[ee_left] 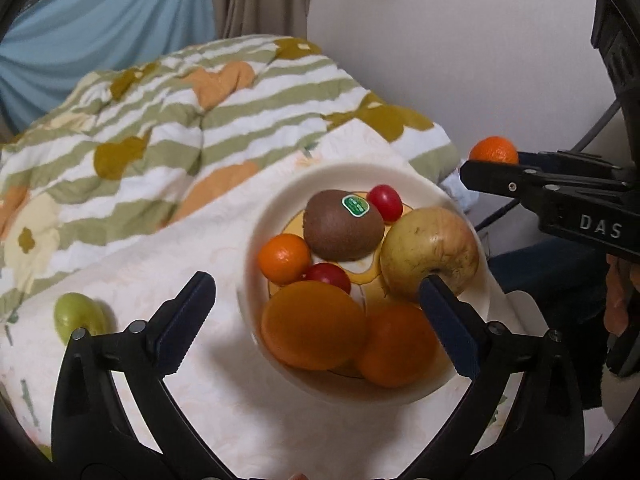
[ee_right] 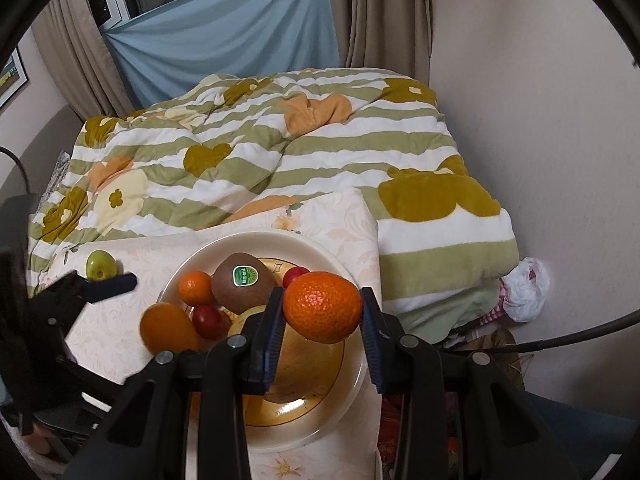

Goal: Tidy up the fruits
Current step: 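Lower the mandarin onto the duck plate and open the right tool, then grasp a green apple with the left tool while the right tool grasps another green apple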

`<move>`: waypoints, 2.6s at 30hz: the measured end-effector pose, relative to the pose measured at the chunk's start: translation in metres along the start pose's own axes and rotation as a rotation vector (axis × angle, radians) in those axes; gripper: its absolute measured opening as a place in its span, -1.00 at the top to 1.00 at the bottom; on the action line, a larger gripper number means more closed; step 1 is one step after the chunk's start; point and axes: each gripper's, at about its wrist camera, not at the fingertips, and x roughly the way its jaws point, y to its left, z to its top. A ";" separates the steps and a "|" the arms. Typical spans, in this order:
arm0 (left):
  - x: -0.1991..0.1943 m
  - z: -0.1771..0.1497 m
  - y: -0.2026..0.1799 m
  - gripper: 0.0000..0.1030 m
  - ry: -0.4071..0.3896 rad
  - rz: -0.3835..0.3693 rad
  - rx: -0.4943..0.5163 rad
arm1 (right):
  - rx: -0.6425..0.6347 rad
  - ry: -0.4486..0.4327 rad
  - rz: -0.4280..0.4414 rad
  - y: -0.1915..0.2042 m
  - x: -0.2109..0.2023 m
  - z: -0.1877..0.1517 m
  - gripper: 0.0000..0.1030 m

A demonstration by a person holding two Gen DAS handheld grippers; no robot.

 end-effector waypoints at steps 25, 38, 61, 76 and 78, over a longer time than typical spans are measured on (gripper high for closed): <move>-0.064 -0.040 0.051 -1.00 -0.003 0.167 -0.163 | -0.099 0.070 0.083 -0.002 0.032 0.020 0.36; -0.047 -0.069 0.066 -1.00 0.069 0.201 -0.269 | -0.038 0.090 0.133 -0.011 0.049 0.019 -0.14; -0.121 -0.073 0.048 -1.00 -0.053 0.306 -0.278 | -0.135 -0.047 0.087 0.009 -0.042 0.000 -0.99; -0.224 -0.114 0.067 -1.00 -0.163 0.477 -0.415 | -0.217 -0.130 0.202 0.076 -0.110 0.006 -0.99; -0.234 -0.126 0.080 -1.00 -0.173 0.492 -0.445 | -0.237 -0.136 0.205 0.093 -0.111 0.007 -0.99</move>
